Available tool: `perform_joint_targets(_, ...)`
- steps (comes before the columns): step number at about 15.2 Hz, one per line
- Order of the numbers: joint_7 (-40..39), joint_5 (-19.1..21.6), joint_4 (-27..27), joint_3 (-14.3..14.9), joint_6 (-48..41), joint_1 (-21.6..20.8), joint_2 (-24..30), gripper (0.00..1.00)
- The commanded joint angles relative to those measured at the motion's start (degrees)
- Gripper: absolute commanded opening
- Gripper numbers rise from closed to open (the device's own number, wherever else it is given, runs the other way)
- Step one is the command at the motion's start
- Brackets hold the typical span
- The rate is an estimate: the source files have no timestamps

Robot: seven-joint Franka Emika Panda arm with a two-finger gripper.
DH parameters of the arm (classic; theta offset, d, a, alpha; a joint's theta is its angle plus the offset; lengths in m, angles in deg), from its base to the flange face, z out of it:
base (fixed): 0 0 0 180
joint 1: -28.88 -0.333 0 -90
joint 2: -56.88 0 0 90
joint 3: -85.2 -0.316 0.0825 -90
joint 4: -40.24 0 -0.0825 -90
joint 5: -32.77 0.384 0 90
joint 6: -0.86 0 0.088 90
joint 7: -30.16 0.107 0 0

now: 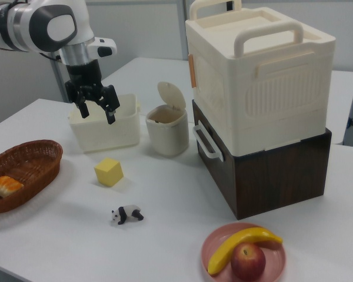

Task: Close the trash can
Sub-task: 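Move the gripper from above the white bin toward the cream trash can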

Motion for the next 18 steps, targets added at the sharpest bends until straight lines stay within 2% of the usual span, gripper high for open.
perform_joint_targets(1,-2.16,2.07,0.2,0.92,1.16,-0.72,0.41,1.0)
perform_joint_targets(18,-2.17,1.74,0.47,0.83,1.27,-0.63,0.49,1.0)
